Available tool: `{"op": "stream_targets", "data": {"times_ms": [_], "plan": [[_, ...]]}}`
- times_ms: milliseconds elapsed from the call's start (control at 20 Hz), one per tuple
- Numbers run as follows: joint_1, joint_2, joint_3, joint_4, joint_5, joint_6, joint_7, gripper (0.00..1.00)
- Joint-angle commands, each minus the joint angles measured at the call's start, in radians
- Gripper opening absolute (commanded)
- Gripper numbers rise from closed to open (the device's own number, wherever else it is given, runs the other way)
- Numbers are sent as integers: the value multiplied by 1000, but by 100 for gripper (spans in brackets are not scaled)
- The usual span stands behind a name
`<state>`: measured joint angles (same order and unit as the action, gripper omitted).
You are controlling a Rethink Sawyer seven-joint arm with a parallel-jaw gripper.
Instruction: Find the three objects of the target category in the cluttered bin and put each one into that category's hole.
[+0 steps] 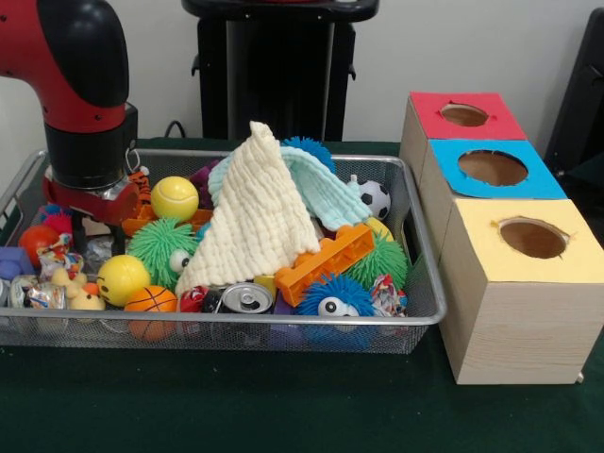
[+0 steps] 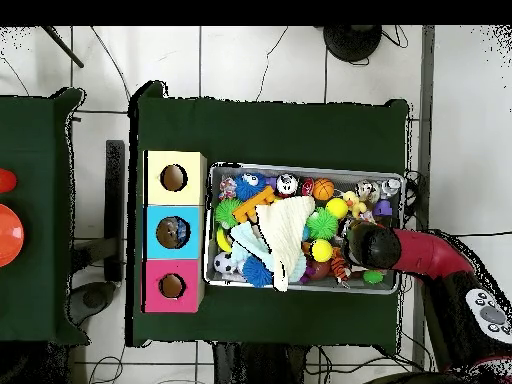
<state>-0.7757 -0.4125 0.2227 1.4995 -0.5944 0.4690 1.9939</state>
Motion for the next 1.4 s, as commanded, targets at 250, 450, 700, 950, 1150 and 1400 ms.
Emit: {"op": "stream_targets", "data": {"times_ms": [250, 450, 700, 950, 1150, 1400], "plan": [[-22, 184, 65, -42, -93, -76, -121, 100], [-22, 183, 64, -41, -92, -76, -119, 100], [-19, 184, 60, -43, -94, -80, -114, 100], [-11, 183, 50, -44, -89, -81, -93, 0], [2, 143, 54, -14, -58, -43, -78, 0], [11, 113, 73, -3, -31, 15, -96, 0]]}}
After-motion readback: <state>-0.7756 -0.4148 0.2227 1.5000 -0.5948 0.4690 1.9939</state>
